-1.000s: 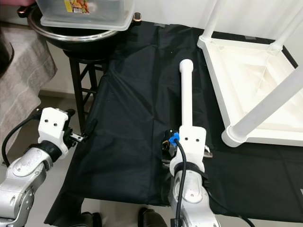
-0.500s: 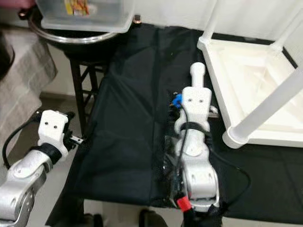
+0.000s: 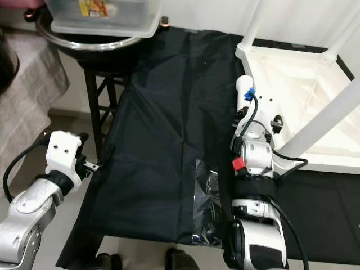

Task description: Building children table

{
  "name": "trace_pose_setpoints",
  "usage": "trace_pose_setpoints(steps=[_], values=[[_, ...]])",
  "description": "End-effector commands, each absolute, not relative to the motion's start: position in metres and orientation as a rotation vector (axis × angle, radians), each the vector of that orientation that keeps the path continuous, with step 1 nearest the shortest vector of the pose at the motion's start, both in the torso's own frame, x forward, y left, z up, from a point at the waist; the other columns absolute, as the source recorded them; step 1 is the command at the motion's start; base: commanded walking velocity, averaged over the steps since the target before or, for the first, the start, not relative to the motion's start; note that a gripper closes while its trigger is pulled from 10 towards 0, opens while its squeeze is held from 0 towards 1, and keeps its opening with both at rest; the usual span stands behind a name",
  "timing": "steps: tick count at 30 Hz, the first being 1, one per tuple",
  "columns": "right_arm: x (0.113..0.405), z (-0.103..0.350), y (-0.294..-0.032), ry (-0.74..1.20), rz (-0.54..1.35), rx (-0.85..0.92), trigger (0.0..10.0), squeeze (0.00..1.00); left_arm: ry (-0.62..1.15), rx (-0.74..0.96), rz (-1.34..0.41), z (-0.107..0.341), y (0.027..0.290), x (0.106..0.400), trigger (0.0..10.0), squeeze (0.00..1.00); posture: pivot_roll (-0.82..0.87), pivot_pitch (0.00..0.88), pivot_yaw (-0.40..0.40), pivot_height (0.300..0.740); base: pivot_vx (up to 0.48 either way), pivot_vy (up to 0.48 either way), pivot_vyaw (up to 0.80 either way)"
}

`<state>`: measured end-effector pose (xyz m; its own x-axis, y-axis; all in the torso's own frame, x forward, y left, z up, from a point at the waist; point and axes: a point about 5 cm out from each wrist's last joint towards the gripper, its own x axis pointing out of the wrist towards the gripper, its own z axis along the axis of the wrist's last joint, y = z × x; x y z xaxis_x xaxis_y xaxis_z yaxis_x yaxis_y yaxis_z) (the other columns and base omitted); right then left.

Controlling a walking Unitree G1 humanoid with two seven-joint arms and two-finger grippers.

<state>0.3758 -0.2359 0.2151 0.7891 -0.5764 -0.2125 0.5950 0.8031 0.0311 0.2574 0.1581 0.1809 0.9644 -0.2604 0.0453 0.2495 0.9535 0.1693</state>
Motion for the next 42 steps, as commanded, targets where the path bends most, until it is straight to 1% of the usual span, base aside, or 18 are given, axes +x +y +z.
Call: trace_pose_setpoints(steps=[1, 2, 4, 5, 8, 20, 21, 22, 29, 30, 34, 35, 36, 42], values=[[0.379, 0.215, -0.245, 0.195, -0.667, 0.147, 10.0, 0.0, -0.048, 0.167, -0.262, 0.178, 0.158, 0.254, 10.0, 0.0, 0.11, 0.204, -0.092, 0.74, 0.0, 0.0, 0.0], [0.379, 0.215, -0.245, 0.195, -0.667, 0.147, 10.0, 0.0, -0.048, 0.167, -0.262, 0.178, 0.158, 0.254, 10.0, 0.0, 0.11, 0.204, -0.092, 0.74, 0.0, 0.0, 0.0], [0.385, 0.212, -0.243, 0.228, -0.641, 0.228, 10.0, 0.0, -0.047, 0.167, -0.264, 0.178, 0.157, 0.252, 10.0, 0.0, 0.11, 0.211, -0.094, 0.74, 0.0, 0.0, 0.0], [0.385, 0.212, -0.243, 0.228, -0.641, 0.228, 10.0, 0.0, -0.047, 0.167, -0.264, 0.178, 0.157, 0.252, 10.0, 0.0, 0.11, 0.211, -0.094, 0.74, 0.0, 0.0, 0.0], [0.396, 0.208, -0.234, 0.265, -0.586, 0.337, 10.0, 0.0, -0.044, 0.167, -0.264, 0.177, 0.156, 0.251, 10.0, 0.0, 0.11, 0.211, -0.095, 0.74, 0.0, 0.0, 0.0], [0.407, 0.206, -0.216, 0.281, -0.498, 0.394, 10.0, 0.0, -0.039, 0.168, -0.263, 0.177, 0.157, 0.249, 10.0, 0.0, 0.11, 0.205, -0.104, 0.74, 0.0, 0.0, 0.0], [0.407, 0.198, -0.208, 0.332, -0.491, 0.406, 10.0, 0.0, -0.041, 0.169, -0.263, 0.177, 0.157, 0.249, 10.0, 0.0, 0.11, 0.201, -0.105, 0.74, 0.0, 0.0, 0.0], [0.407, 0.195, -0.206, 0.356, -0.493, 0.41, 10.0, 0.0, -0.042, 0.17, -0.262, 0.177, 0.157, 0.249, 10.0, 0.0, 0.11, 0.201, -0.105, 0.74, 0.0, 0.0, 0.0], [0.406, 0.185, -0.199, 0.412, -0.477, 0.436, 10.0, 0.0, -0.041, 0.169, -0.263, 0.177, 0.156, 0.25, 10.0, 0.0, 0.11, 0.196, -0.105, 0.74, 0.0, 0.0, 0.0], [0.405, 0.179, -0.195, 0.453, -0.466, 0.479, 10.0, 0.0, -0.043, 0.168, -0.263, 0.177, 0.156, 0.251, 10.0, 0.0, 0.11, 0.197, -0.104, 0.74, 0.0, 0.0, 0.0], [0.404, 0.175, -0.192, 0.482, -0.458, 0.509, 10.0, 0.0, -0.044, 0.167, -0.264, 0.178, 0.155, 0.251, 10.0, 0.0, 0.11, 0.197, -0.104, 0.74, 0.0, 0.0, 0.0], [0.404, 0.173, -0.189, 0.498, -0.449, 0.524, 2.1, 0.0, -0.045, 0.167, -0.262, 0.178, 0.155, 0.251, 10.0, 0.0, 0.11, 0.198, -0.104, 0.74, 0.0, 0.0, 0.0], [0.404, 0.172, -0.187, 0.498, -0.435, 0.547, 0.0, 0.0, -0.046, 0.167, -0.26, 0.178, 0.156, 0.252, 10.0, 0.0, 0.11, 0.198, -0.104, 0.74, 0.0, 0.0, 0.0], [0.405, 0.171, -0.184, 0.482, -0.421, 0.58, 0.0, 0.0, -0.048, 0.168, -0.254, 0.178, 0.156, 0.251, 10.0, 0.0, 0.11, 0.2, -0.104, 0.74, 0.0, 0.0, 0.0]])
